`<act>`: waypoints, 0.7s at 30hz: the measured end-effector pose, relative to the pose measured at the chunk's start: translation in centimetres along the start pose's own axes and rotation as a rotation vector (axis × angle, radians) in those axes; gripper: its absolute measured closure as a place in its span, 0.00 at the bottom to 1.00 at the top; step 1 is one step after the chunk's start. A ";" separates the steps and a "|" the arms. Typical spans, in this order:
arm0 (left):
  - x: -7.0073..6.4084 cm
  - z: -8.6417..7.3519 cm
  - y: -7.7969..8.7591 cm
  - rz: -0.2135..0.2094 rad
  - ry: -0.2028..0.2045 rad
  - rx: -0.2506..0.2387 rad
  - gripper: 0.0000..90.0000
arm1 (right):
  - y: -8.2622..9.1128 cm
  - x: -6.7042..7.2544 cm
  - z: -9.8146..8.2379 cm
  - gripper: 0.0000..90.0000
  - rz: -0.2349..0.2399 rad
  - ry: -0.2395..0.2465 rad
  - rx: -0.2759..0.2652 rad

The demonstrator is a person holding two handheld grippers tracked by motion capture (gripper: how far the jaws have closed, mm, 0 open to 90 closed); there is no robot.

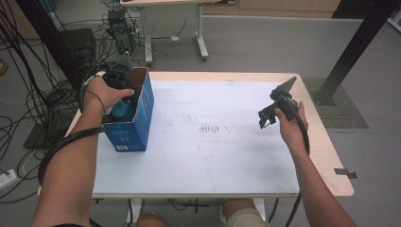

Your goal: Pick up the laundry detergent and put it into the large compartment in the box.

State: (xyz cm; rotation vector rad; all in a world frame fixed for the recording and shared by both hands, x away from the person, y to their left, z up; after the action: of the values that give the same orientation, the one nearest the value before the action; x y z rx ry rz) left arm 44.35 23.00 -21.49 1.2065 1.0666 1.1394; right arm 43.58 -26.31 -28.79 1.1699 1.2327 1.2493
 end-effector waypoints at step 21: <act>-0.6 -1.1 4.7 0.037 -0.015 -0.071 0.25 | 0.6 0.6 -0.1 0.05 0.007 0.010 -0.014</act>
State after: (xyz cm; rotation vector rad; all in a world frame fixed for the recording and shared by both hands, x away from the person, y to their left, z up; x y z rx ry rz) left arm 42.84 22.63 -16.84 1.1812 0.9889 1.1852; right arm 43.43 -25.70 -28.20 1.1598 1.2271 1.2684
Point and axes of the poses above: each handheld gripper's, and its own axes: y roughly backward along the jaws, z roughly out of its top, x roughly to its left, the point moved 7 cm from there along -y, roughly forward along the jaws, and after that the axes turned 4 degrees about -z, right-handed, at the moved point
